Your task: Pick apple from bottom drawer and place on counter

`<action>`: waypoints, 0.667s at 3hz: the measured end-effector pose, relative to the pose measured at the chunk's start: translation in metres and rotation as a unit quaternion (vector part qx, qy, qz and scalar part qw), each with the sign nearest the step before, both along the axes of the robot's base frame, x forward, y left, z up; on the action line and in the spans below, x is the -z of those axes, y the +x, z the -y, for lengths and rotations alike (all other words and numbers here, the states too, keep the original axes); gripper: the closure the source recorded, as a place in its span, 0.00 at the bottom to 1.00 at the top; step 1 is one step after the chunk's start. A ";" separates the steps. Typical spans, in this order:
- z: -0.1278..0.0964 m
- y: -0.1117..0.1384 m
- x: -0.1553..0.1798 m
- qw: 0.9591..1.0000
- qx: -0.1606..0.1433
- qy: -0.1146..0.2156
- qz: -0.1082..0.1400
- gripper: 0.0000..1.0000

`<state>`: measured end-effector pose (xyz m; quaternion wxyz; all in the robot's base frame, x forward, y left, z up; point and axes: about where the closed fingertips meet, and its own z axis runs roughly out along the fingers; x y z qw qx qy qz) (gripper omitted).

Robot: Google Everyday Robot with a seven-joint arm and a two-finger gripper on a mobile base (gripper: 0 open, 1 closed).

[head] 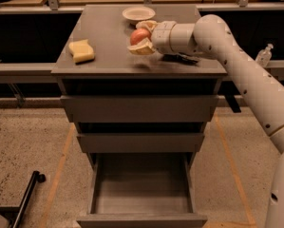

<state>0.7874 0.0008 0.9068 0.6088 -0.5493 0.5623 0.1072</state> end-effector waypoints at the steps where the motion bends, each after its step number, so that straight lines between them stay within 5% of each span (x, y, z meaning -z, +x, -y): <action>1: -0.002 0.001 0.019 1.000 0.005 0.009 -0.016 0.85; 2: -0.003 -0.003 0.025 1.000 0.008 0.010 -0.021 0.62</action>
Offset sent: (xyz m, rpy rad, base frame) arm -0.0075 -0.0040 -0.0279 0.0221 0.0462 -0.0321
